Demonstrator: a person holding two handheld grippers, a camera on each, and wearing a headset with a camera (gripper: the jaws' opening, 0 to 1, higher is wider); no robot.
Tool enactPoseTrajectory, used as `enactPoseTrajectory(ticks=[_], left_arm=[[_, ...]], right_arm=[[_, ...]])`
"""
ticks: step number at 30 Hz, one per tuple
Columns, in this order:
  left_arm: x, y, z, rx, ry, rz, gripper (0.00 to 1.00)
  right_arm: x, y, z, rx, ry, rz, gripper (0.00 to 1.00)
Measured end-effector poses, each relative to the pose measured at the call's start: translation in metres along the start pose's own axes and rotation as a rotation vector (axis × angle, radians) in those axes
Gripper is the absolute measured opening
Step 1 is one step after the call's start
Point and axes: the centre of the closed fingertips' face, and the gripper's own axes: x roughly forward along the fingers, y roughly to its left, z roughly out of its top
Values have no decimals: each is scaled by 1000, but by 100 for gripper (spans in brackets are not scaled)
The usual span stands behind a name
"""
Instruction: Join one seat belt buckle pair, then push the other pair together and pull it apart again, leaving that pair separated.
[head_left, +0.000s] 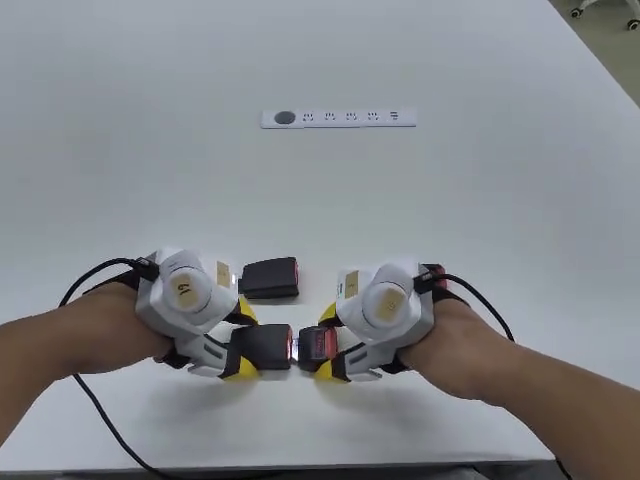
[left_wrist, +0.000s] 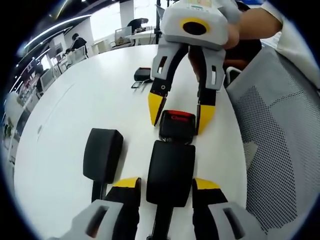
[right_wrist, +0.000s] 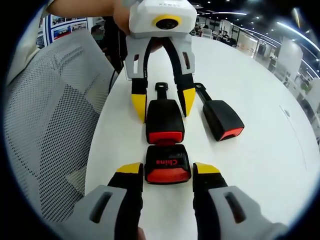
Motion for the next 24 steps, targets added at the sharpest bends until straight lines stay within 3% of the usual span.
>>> enactPoseTrajectory(ticks=[3, 11, 15, 20, 24], left_arm=[[-7, -1, 8, 17, -27, 2, 42], [-24, 16, 37, 25, -89, 37, 43], [-22, 31, 44, 24, -104, 60, 44], [-16, 50, 40, 31, -86, 79, 47], [-18, 60, 44, 17, -95, 88, 47]], right_arm=[[-5, 0, 6, -4, -20, -1, 38], [-33, -8, 17, 35, -87, -32, 40], [-47, -18, 7, 38, -76, -53, 39], [-70, -44, -18, 56, -45, -106, 39], [-80, -61, -30, 56, -30, -133, 39]])
